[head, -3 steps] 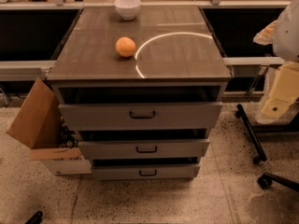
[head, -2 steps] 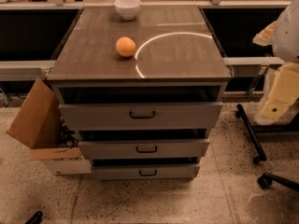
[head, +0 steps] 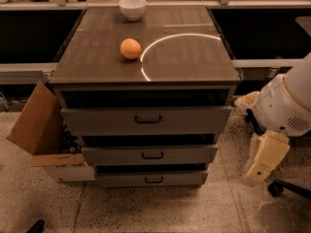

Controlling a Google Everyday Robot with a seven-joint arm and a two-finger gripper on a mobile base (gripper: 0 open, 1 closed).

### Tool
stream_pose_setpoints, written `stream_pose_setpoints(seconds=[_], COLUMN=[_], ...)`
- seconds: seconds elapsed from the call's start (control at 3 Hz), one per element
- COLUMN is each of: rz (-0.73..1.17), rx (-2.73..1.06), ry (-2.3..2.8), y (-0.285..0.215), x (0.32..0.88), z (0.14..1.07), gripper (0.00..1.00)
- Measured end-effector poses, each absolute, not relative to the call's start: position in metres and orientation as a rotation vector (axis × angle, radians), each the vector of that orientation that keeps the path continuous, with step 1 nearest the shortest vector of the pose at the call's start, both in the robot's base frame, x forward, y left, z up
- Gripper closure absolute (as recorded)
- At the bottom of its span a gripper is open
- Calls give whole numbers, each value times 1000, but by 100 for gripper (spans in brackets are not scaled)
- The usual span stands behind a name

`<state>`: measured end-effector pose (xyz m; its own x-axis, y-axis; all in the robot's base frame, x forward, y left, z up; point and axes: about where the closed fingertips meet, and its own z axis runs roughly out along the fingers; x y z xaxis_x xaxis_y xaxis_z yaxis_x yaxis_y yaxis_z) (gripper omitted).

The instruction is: Open bottom drawer

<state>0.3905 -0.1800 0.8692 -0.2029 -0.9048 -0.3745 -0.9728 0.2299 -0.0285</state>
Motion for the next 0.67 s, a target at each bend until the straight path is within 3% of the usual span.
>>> stream_pose_setpoints(seconds=[0.67], rz=[301], rx=[-1754], ry=[2210], y=[-180], x=[390], z=[870], gripper=[0])
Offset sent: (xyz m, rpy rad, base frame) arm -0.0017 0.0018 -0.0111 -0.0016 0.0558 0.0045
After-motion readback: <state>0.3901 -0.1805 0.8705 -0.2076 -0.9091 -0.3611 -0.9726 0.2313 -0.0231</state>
